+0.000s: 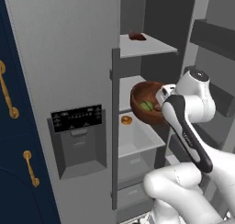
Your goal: Pick the chicken drumstick and lime from their plates and place them in the bowl. Then put the bowl in the fridge.
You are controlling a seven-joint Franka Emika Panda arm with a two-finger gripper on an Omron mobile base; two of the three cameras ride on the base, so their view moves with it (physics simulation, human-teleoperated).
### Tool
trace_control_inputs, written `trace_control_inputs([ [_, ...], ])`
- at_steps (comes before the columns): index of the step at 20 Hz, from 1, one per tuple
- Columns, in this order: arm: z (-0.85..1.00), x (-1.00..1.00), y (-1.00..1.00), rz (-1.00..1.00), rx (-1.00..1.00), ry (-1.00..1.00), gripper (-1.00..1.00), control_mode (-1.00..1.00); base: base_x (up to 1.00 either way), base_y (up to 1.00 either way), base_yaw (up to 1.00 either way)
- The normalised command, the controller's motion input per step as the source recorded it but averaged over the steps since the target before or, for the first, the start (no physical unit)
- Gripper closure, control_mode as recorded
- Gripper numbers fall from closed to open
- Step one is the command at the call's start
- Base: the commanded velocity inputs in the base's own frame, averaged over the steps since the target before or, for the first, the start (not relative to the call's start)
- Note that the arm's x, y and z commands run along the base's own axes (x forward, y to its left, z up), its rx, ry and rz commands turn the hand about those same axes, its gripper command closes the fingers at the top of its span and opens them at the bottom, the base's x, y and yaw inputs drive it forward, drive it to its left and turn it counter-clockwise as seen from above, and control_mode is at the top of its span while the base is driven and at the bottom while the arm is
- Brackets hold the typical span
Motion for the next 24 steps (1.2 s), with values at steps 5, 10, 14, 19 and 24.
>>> trace_control_inputs([
  [5, 0.00, 0.57, 0.06, 0.00, 0.04, 0.00, 1.00, -1.00, 0.00, 0.00, 0.00],
  [10, 0.00, 0.61, 0.00, 0.01, 0.01, 0.00, 1.00, -1.00, 0.00, 0.00, 0.00],
  [14, 0.00, 0.72, 0.00, 0.00, 0.00, 0.00, 1.00, -1.00, 0.00, 0.00, 0.00],
  [19, -0.19, 0.45, 0.00, 0.00, 0.00, 0.07, 1.00, -1.00, 0.00, 0.00, 0.00],
  [24, -0.39, 0.39, 0.00, 0.00, 0.00, 0.07, 1.00, -1.00, 0.00, 0.00, 0.00],
])
